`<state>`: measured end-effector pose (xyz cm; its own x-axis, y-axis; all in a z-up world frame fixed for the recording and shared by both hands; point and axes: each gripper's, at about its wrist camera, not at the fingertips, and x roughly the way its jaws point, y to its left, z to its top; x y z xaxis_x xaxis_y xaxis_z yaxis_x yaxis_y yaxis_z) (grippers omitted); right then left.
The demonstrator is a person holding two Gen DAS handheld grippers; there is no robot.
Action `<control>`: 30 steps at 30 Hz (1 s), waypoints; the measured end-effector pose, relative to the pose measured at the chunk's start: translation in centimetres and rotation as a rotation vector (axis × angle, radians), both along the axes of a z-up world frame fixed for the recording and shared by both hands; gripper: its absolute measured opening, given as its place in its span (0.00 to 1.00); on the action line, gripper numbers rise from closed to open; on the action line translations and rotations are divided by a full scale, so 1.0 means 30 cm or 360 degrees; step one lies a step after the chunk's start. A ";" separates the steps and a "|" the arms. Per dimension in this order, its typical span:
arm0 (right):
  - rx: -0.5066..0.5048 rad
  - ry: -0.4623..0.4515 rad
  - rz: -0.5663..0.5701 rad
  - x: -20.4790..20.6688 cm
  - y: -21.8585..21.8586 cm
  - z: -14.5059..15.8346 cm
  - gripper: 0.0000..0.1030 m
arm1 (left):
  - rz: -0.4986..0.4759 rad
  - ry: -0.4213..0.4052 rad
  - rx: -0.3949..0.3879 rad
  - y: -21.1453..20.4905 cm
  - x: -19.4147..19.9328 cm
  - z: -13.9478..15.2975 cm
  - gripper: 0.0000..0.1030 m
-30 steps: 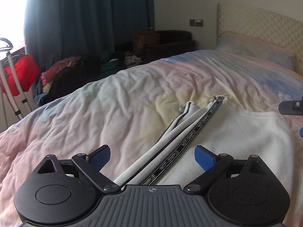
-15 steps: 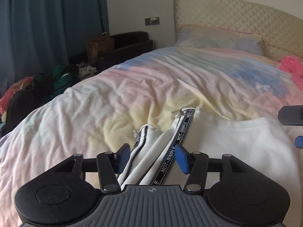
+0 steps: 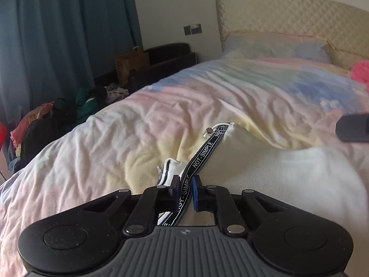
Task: Fold clothes
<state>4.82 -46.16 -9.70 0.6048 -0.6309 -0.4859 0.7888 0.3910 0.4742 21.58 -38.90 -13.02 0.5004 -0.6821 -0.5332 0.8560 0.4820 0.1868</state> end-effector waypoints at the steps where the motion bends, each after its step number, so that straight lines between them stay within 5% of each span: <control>1: -0.0003 0.0002 -0.0005 -0.001 0.000 0.001 0.98 | 0.0023 0.0003 -0.0045 0.013 0.001 0.032 0.10; 6: -0.0093 -0.0001 0.0007 0.000 0.019 0.023 0.98 | 0.0254 -0.0058 -0.0149 0.048 0.060 0.143 0.10; 11: -0.0047 0.0013 0.0019 0.003 0.009 0.013 0.98 | 0.0416 -0.0137 0.0078 0.009 0.123 0.040 0.15; 14: -0.0034 0.0012 0.0030 0.006 0.002 0.005 0.98 | 0.0466 -0.0016 0.0132 0.018 0.159 -0.029 0.28; 17: 0.0054 -0.0024 0.0134 0.015 -0.022 -0.018 0.98 | 0.0489 0.0035 0.0078 0.081 0.147 -0.016 0.51; 23: 0.0347 -0.0166 0.0274 -0.009 -0.098 -0.080 0.98 | 0.0552 0.0159 -0.0074 0.405 0.018 0.130 0.65; 30: 0.0413 -0.0287 0.0561 -0.055 -0.105 -0.025 0.98 | 0.0964 0.0238 -0.0093 1.013 -0.259 0.277 0.67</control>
<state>3.17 -49.31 -10.45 0.8495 -0.2435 -0.4680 0.5254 0.4708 0.7087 13.80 -8.52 -4.70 0.7301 -0.3311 -0.5977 0.4426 0.8956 0.0444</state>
